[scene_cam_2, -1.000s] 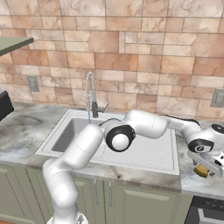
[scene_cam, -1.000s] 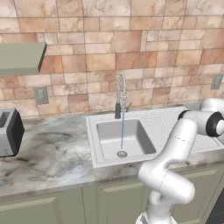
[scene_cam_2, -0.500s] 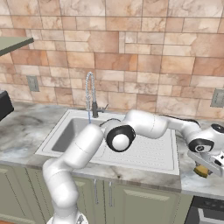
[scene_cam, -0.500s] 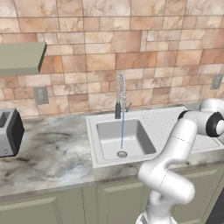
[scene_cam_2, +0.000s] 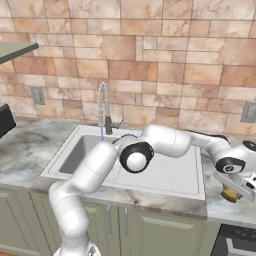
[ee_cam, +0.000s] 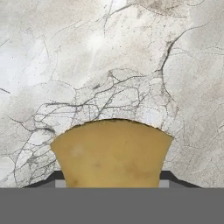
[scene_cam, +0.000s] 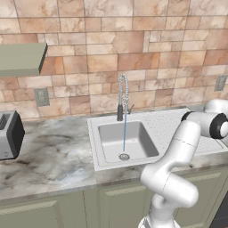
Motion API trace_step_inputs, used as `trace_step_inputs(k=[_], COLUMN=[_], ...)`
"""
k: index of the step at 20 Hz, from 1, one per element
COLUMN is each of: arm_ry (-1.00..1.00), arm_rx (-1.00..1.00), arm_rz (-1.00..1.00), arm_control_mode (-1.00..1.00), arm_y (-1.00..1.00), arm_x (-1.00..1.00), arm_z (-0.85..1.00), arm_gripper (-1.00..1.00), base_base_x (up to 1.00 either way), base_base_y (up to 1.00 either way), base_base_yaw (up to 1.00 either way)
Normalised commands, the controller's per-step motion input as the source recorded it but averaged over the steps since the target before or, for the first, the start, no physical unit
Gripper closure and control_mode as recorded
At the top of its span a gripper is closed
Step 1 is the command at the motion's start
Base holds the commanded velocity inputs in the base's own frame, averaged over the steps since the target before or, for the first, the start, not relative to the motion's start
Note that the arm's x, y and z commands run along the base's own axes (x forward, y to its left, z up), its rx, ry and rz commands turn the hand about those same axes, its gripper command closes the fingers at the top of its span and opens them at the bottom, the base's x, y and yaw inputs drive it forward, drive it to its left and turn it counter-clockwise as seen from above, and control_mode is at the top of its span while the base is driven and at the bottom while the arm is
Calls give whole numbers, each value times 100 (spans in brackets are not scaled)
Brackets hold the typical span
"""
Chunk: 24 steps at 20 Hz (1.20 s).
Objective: Soak the sponge with water for a few seconds and then drop it inside the sink.
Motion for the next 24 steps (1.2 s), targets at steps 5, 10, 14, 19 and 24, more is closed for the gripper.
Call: trace_step_inputs(k=[5,10,14,19,24], arm_ry=[-3,-1,0,-9,-12], arm_rx=[-10,-12,-16,-20,-22], arm_rz=[10,4,0,0,0], arm_control_mode=[-100,-100,-100,-100,-100], arm_y=[39,81,100,100,100], arm_x=[-12,-8,-3,-19,-31], arm_z=[38,61,21,9,35], arm_gripper=[100,100,100,100,100], base_base_x=[0,0,0,0,0], base_base_y=[0,0,0,0,0], base_base_yaw=[0,0,0,0,0])
